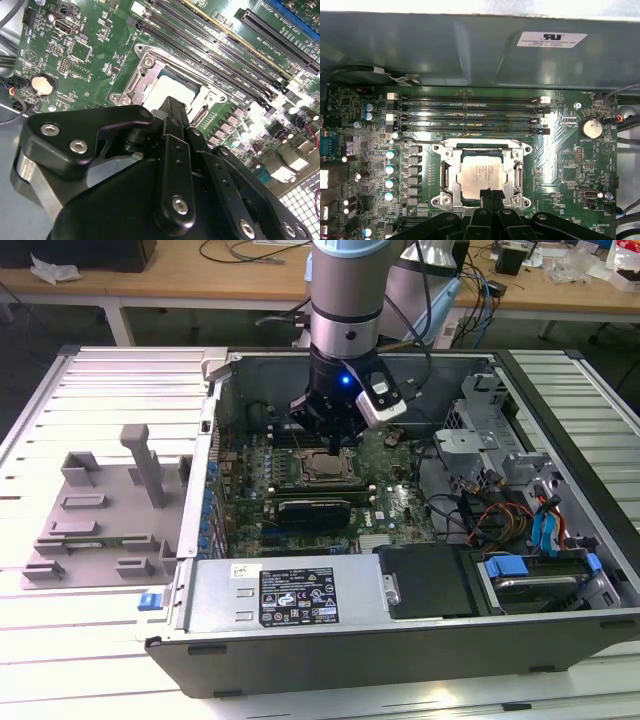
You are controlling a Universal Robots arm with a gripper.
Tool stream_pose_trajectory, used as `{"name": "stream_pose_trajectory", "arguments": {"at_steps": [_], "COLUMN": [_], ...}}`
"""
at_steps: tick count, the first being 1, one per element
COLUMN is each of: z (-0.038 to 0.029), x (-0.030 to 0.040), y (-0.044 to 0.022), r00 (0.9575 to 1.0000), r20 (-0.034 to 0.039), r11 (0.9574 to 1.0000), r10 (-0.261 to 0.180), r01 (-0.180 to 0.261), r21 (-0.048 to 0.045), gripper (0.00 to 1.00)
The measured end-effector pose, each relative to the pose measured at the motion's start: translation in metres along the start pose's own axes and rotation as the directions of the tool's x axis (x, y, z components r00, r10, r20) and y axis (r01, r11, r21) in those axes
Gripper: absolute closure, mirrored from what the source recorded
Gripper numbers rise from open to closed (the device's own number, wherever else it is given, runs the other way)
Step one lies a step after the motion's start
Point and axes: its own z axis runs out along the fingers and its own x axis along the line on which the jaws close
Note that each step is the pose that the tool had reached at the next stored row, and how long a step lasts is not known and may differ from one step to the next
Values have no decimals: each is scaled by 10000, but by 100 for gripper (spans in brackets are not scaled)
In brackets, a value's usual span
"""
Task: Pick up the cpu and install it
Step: 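Install the first cpu locking lever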
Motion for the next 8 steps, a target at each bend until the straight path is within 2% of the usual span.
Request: {"name": "stream_pose_trajectory", "arguments": {"at_steps": [8], "z": [-4], "x": [0], "y": [0], "r00": [10000], "r20": [1], "r11": [10000], "r10": [0], "r01": [0], "r21": [0], "gripper": [89]}}
